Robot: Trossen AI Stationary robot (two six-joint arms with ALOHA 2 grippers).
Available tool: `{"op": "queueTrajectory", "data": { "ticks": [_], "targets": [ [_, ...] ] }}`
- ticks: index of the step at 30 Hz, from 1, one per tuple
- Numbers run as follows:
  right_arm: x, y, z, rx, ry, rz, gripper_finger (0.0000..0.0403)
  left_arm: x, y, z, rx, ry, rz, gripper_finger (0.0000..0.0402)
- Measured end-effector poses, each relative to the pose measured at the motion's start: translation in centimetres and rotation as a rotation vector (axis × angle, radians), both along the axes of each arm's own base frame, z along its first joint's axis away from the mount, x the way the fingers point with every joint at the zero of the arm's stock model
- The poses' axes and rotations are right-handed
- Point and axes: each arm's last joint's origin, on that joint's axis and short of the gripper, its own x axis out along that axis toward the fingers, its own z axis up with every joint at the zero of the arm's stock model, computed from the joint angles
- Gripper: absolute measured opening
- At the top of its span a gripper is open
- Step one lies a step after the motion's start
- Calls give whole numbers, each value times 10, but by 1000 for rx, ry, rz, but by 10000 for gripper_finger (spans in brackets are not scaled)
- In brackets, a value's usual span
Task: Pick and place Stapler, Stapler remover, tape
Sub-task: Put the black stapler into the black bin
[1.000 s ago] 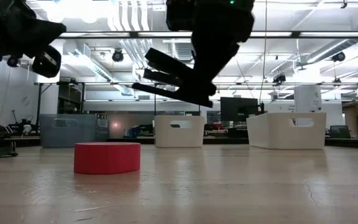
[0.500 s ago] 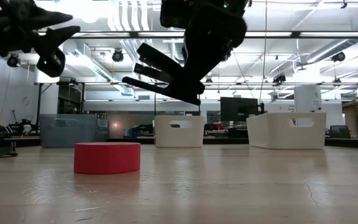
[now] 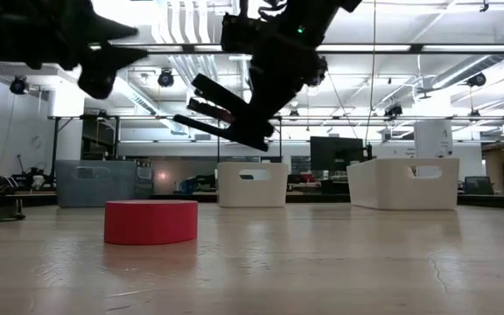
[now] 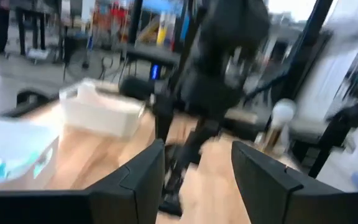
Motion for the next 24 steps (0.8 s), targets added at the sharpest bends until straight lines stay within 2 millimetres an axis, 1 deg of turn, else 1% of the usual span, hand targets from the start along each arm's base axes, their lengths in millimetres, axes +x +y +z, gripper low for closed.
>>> {"op": "queueTrajectory", "data": {
  "ticks": [3, 7, 11, 16, 21, 24],
  "targets": [
    [3, -3, 1, 8, -26, 18, 124, 14, -3, -2, 11, 69, 5, 188],
    [5, -5, 3, 33, -51, 35, 126, 31, -7, 4, 35, 103, 6, 188],
    [7, -7, 3, 41, -63, 36, 120, 48, -12, 16, 52, 111, -7, 188],
    [7, -8, 3, 49, -64, 33, 123, 68, -16, 17, 123, 176, 27, 188],
    [6, -8, 3, 49, -59, 31, 124, 83, -20, 19, 162, 217, 27, 188],
    [6, -8, 3, 50, -53, 31, 120, 88, -21, 17, 176, 246, 27, 188]
  ]
}}
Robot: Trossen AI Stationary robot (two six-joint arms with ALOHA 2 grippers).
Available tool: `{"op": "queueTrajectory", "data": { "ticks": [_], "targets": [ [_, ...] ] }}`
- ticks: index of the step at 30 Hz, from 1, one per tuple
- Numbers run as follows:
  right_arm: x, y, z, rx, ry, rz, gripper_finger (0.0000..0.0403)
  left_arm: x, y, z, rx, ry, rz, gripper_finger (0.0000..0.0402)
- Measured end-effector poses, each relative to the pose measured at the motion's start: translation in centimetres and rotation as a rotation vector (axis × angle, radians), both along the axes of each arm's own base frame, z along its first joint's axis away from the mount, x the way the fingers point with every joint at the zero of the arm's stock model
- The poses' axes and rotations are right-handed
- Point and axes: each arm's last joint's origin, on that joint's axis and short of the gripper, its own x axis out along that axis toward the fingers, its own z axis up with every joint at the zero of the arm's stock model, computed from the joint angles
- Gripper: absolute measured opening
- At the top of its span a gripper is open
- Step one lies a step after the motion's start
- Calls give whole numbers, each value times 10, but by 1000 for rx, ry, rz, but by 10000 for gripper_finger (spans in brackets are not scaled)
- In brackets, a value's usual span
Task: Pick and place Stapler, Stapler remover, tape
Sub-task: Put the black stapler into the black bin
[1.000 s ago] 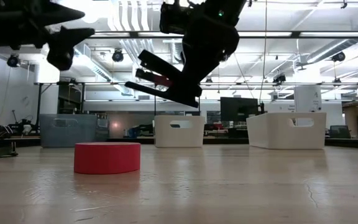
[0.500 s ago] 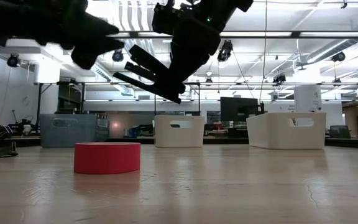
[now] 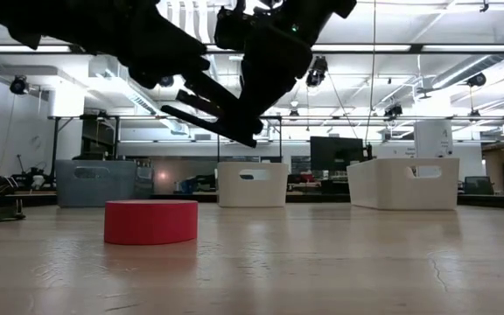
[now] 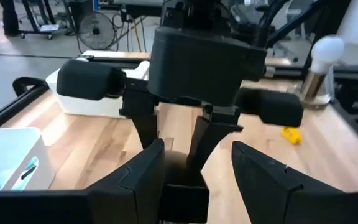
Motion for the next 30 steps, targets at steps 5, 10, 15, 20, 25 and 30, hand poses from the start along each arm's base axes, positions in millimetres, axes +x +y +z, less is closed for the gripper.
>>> {"op": "queueTrajectory", "data": {
  "ticks": [5, 10, 15, 20, 25, 30],
  "targets": [
    [0, -1, -1, -1, 3, -8, 123, -1, 2, -4, 13, 36, 77, 188],
    [1, 0, 2, 16, -16, -3, 123, -8, 4, -4, 19, 60, 93, 188],
    [2, 0, 2, 24, -25, -3, 119, -11, 5, 2, 9, 30, 96, 188],
    [2, 1, 3, 26, -29, 7, 126, -8, 4, -2, -23, 42, 83, 188],
    [4, 1, 4, 26, -55, 12, 122, -4, 3, -10, -36, 71, 83, 187],
    [4, 1, 4, 27, -52, 13, 120, -3, 1, -6, -44, 34, 76, 169]
  ]
}}
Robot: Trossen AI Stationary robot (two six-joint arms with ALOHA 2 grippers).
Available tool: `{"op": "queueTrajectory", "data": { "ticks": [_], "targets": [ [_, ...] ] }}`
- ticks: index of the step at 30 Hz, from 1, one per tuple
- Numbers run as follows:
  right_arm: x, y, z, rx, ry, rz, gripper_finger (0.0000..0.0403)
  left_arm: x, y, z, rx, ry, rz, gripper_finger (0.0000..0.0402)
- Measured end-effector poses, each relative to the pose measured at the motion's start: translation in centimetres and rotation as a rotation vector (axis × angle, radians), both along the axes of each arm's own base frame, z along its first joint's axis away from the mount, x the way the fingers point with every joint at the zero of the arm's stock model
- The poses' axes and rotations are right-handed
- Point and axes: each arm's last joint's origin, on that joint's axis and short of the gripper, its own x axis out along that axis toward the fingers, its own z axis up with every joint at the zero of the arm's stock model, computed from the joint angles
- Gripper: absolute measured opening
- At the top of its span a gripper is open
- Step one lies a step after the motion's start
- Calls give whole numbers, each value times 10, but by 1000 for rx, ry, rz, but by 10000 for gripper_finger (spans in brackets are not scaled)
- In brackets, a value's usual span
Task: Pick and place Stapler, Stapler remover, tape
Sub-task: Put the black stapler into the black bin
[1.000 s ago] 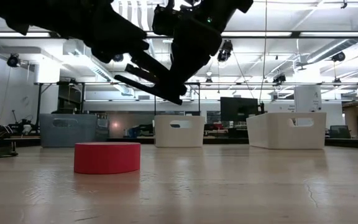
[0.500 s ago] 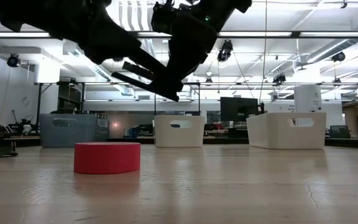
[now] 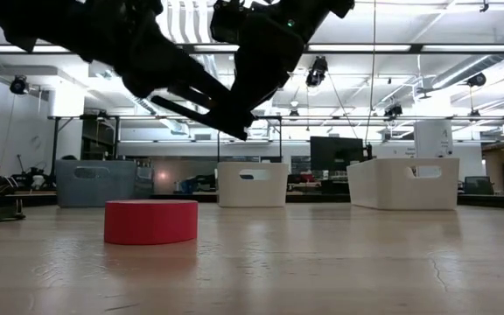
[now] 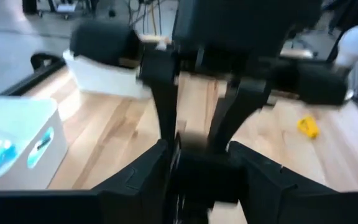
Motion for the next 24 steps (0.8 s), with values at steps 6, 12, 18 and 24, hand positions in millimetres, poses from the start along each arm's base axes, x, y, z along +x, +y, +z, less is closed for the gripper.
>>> {"op": "queueTrajectory", "data": {
  "ticks": [6, 12, 18, 24],
  "targets": [
    [0, 0, -1, 0, 2, 2, 127, 0, 0, 1, 2, -6, -14, 136],
    [0, 0, -1, -4, 0, 0, 129, -1, -1, 0, -1, 7, -33, 130],
    [1, -2, -1, -14, -14, -15, 155, -5, 2, -3, 18, 52, 17, 135],
    [1, -5, -1, -16, -9, -25, 191, -15, 6, -1, 20, 96, 96, 130]
  ]
}}
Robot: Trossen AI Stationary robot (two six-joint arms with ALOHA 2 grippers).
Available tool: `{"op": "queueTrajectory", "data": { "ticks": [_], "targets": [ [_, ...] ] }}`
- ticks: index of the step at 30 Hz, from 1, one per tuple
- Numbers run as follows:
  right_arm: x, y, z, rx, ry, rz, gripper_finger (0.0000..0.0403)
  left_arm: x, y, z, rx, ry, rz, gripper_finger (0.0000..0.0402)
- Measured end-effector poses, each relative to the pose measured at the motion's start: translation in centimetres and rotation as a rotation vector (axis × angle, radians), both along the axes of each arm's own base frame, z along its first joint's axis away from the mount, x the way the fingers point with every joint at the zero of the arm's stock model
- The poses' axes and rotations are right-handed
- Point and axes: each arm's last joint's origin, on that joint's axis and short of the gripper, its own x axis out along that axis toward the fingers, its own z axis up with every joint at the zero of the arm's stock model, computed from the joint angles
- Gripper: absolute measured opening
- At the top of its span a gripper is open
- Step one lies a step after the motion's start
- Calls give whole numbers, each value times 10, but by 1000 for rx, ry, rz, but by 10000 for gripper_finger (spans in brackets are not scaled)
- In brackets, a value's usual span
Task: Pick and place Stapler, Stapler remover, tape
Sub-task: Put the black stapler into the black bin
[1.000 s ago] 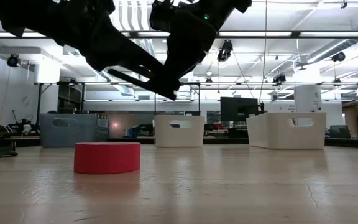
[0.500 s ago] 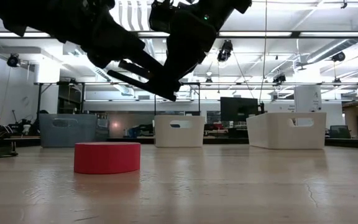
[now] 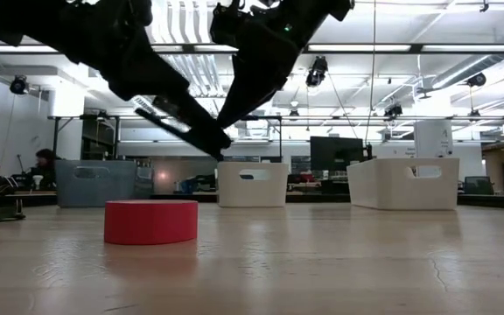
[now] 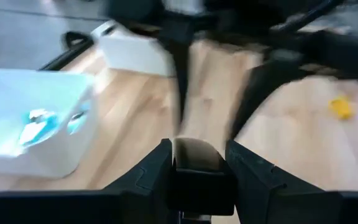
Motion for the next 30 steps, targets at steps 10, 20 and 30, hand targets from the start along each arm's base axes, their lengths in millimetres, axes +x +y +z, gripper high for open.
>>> {"op": "queueTrajectory", "data": {
  "ticks": [10, 20, 30],
  "targets": [
    [-6, -3, -4, -22, 73, -58, 221, -42, 21, 10, 101, 36, 467, 132],
    [-11, -1, -9, 5, 121, -95, 221, -86, 43, 12, 228, 1, 871, 134],
    [-12, 4, -10, 23, 123, -111, 221, -99, 75, -28, 158, 68, 1090, 138]
  ]
}}
